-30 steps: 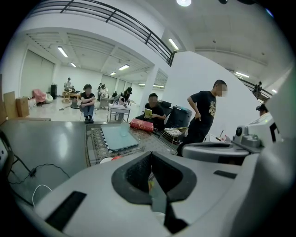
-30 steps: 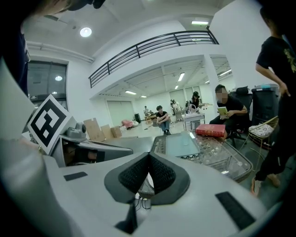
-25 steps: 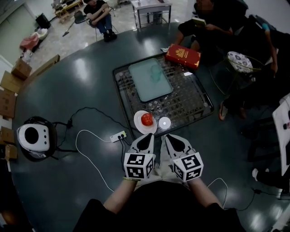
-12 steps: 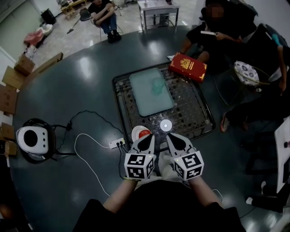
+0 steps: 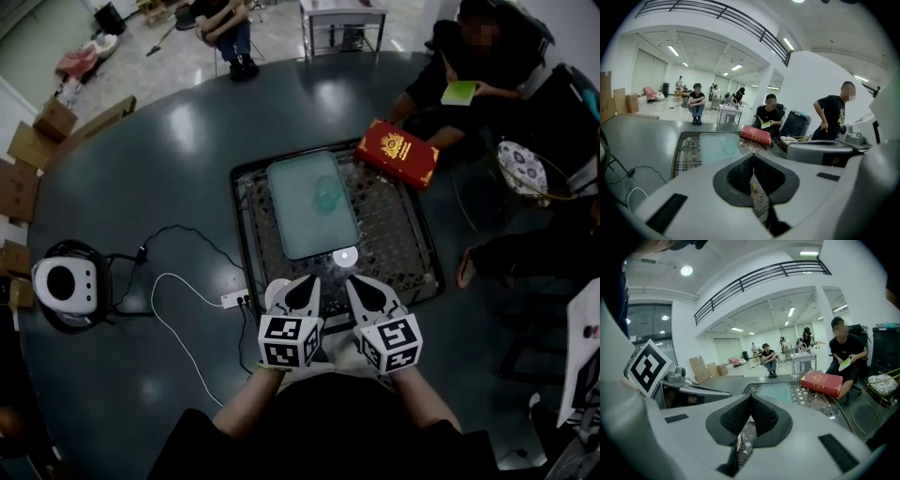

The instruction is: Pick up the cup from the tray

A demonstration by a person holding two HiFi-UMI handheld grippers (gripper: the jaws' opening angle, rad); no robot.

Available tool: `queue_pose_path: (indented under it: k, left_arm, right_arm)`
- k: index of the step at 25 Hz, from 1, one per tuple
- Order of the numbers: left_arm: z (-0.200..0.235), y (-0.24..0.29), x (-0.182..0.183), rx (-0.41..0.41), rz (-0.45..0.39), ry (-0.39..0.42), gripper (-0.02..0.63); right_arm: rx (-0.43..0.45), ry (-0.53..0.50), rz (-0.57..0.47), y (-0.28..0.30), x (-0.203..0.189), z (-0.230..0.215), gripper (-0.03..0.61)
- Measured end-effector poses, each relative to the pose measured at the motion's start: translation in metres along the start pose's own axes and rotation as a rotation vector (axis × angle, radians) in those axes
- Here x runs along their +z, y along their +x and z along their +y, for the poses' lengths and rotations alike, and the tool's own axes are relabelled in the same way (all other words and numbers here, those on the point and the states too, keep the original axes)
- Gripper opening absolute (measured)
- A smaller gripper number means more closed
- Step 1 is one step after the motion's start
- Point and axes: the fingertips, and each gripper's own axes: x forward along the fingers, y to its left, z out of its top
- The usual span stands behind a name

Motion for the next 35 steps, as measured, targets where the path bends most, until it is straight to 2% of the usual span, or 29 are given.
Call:
queue_pose_path:
  k: [9, 14, 17, 21, 27, 31, 35]
  left_arm:
    - [0.012, 0.049, 0.015, 0.043, -0.018, 0.007, 0.012]
    - [0.018, 0.08, 0.023, 0.068, -0.029, 0.049, 0.025]
    - [0.024, 0.102, 0.023, 0.075, -0.019, 0.051, 0.121]
    - [0.036, 0.134, 0.021, 0.088, -0.003, 0.051, 0.186]
    - [0.06, 0.184, 0.017, 0.107, 0.024, 0.044, 0.254]
    - [0.078, 0.221, 0.009, 0.121, 0.051, 0.075, 0.311]
    - [0.093, 0.249, 0.005, 0.129, 0.065, 0.097, 0.337]
  right_arm:
    - [0.04, 0.013, 0.037, 0.028, 0.004, -0.038, 0.009]
    - [0.063, 0.022, 0.057, 0.042, 0.006, -0.054, 0.009]
    - [0.072, 0.03, 0.071, 0.051, 0.006, -0.064, 0.009]
    - [0.082, 0.039, 0.093, 0.064, 0.003, -0.075, 0.009]
    - [0.088, 0.053, 0.113, 0.08, -0.002, -0.089, 0.008]
    - [0.088, 0.073, 0.132, 0.086, -0.009, -0.095, 0.008]
    - [0.087, 0.09, 0.147, 0.091, -0.017, -0.099, 0.009]
